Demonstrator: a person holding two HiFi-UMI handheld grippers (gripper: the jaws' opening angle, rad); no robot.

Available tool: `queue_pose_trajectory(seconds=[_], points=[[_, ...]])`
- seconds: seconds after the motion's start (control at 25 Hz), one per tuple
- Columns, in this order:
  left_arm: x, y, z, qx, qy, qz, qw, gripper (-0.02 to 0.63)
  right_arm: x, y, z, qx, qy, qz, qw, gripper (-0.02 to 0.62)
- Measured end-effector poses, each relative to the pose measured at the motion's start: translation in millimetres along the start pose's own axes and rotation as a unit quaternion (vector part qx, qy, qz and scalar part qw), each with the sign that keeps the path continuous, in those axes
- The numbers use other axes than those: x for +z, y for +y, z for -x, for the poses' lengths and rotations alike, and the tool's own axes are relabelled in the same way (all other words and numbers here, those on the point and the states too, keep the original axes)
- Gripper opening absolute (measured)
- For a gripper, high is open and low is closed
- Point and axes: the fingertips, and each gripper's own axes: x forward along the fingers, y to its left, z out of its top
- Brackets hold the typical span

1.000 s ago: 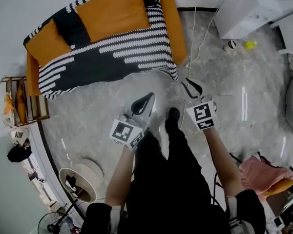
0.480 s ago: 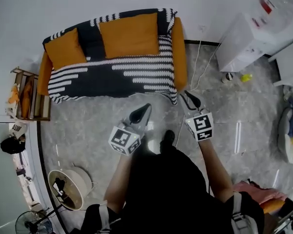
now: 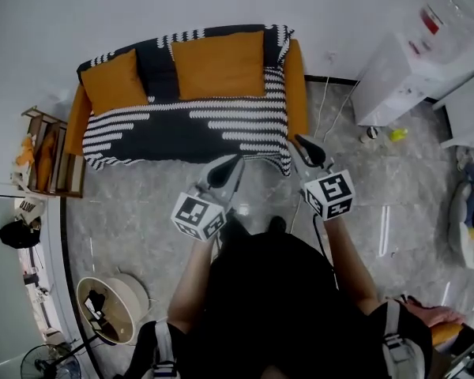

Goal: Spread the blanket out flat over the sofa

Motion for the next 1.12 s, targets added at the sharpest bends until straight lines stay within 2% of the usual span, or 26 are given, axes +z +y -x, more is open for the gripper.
queue_pose_trajectory(seconds=[0.2, 0.32, 0.68, 1.12], points=[[16, 9, 6, -0.003, -0.011, -0.009, 0.9999, 0.011, 13, 21, -10, 0.020, -0.010, -0.001, 1.000, 0.043], [23, 11, 7, -0.002, -0.017, -0.012, 0.9998, 0.011, 17, 30, -16, 0.035, -0.015, -0.001, 0.999, 0.003], [22, 4, 11, -0.003, -0.017, -0.012, 0.9998, 0.011, 15, 53, -23, 0.082, -0.006, -0.009, 0.997, 0.003], [16, -3, 22, -0.002, -0.013, -0.010, 0.9999, 0.011, 15, 75, -17, 0.102, -0.012, -0.010, 0.995, 0.003]])
